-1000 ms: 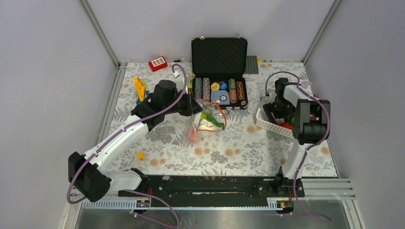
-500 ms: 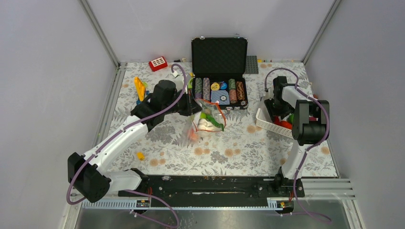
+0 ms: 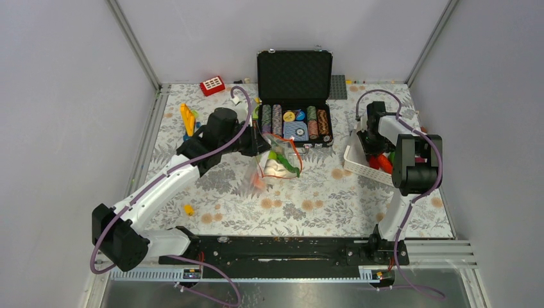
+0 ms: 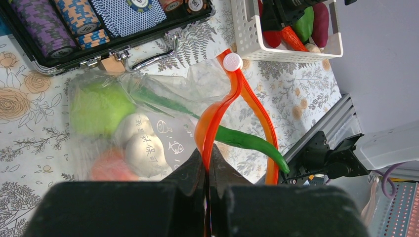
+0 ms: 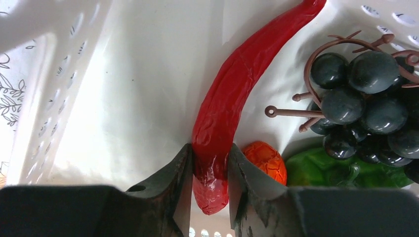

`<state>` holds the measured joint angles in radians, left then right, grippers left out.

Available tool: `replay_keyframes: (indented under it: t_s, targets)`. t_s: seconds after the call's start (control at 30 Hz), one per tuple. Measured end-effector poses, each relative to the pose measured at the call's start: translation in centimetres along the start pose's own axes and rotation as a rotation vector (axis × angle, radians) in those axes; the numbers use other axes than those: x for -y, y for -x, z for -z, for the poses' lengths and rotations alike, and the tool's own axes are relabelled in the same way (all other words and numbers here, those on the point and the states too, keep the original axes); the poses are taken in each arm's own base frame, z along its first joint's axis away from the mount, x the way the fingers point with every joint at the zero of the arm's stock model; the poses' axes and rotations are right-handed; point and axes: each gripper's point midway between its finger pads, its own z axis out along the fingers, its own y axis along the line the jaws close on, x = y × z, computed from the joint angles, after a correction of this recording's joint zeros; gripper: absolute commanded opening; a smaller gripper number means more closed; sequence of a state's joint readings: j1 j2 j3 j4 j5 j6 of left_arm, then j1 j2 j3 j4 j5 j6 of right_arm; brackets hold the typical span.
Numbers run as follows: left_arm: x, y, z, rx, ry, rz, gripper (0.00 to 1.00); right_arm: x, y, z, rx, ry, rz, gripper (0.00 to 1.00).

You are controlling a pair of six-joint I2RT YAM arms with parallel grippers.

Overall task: Place the food in the zip-top bag and seal the zipper
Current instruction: Pick up the fake vegetable from the bin, then place the fake vegetable in the zipper food storage bag.

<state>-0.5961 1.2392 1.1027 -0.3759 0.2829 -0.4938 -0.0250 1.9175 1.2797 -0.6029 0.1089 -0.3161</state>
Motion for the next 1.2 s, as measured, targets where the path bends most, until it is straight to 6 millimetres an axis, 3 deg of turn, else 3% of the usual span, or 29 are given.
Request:
replay_keyframes:
  t_s: [0.23,0.53,0.8,0.97,1.07,1.2]
  targets:
    - [0.0,0.0,0.0,-0.001,0.002,0.001,0.0,0.3,0.5,1.3,0.073,-0.026,-0.039,0.06]
    - [-0.1,0.0,0.0,-0.001,0.004,0.001,0.0,1.6,3.1,9.1,0.367,-0.09,-0.12,0.03]
    - [-0.1,0.0,0.0,-0.001,0.003,0.003,0.0,1.0,3.0,13.5,0.521,-0.062,-0.203,0.06]
    - [0.0,0.0,0.0,0.002,0.001,0.005,0.0,-3.4,3.5,19.0,0.771,0.167,-0.171,0.08]
    - [0.0,0.1,0.0,0.004,0.0,0.008,0.0,-8.0,3.6,22.8,0.94,0.349,-0.077,0.08]
    - [0.0,0.1,0.0,0.005,0.001,0.012,0.0,-15.6,3.2,27.7,1.099,0.631,0.096,0.07]
